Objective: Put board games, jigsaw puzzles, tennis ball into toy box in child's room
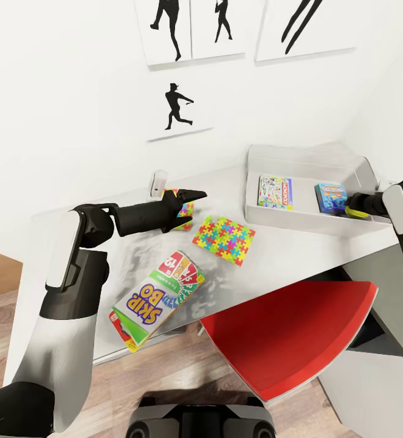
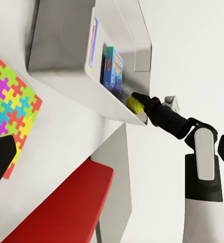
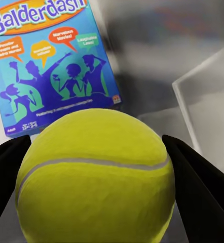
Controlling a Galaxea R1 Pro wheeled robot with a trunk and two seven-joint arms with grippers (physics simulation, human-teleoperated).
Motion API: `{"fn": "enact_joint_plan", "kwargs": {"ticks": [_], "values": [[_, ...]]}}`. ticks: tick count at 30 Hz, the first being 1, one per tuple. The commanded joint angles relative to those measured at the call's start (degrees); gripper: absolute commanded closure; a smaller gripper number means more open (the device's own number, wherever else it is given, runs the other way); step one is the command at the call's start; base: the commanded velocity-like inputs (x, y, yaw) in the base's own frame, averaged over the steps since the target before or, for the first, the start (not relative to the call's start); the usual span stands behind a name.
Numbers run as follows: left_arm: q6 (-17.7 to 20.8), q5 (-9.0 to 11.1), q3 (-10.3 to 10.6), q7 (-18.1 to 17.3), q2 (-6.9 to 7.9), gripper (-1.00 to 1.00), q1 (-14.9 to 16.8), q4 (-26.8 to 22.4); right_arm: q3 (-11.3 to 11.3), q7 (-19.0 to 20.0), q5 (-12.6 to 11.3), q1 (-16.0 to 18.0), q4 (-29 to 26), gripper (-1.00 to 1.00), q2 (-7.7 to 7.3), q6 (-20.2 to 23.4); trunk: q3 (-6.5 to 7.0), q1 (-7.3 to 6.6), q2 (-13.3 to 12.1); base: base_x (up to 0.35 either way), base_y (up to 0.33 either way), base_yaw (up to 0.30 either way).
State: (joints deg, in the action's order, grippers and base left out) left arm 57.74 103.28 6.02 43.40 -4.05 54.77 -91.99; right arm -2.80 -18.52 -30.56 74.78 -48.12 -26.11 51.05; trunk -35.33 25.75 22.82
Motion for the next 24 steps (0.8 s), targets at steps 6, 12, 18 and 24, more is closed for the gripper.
{"fn": "enact_joint_plan", "kwargs": {"ticks": [6, 12, 18, 24], "values": [[0.09, 0.52, -0.03, 0.58, -0.01, -1.00, 0.06, -0.03, -0.33, -0.55, -0.71, 0.03, -0.04, 1.00, -0.04, 0.18, -0.09, 0.03, 0.10, 0.000, 0.000, 0.000], [0.08, 0.52, -0.02, 0.56, -0.02, -1.00, 0.09, -0.01, -0.35, -0.55, -0.78, 0.02, -0.04, 1.00, -0.01, 0.19, -0.09, 0.03, 0.10, 0.000, 0.000, 0.000], [0.07, 0.52, 0.01, 0.55, -0.05, -1.00, 0.13, 0.03, -0.36, -0.55, -0.78, 0.02, -0.04, 1.00, 0.00, 0.19, -0.09, 0.03, 0.10, 0.000, 0.000, 0.000], [0.08, 0.52, 0.01, 0.55, -0.03, -1.00, 0.15, 0.03, -0.36, -0.55, -0.76, 0.03, -0.04, 1.00, 0.01, 0.19, -0.09, 0.03, 0.10, 0.000, 0.000, 0.000]]}}
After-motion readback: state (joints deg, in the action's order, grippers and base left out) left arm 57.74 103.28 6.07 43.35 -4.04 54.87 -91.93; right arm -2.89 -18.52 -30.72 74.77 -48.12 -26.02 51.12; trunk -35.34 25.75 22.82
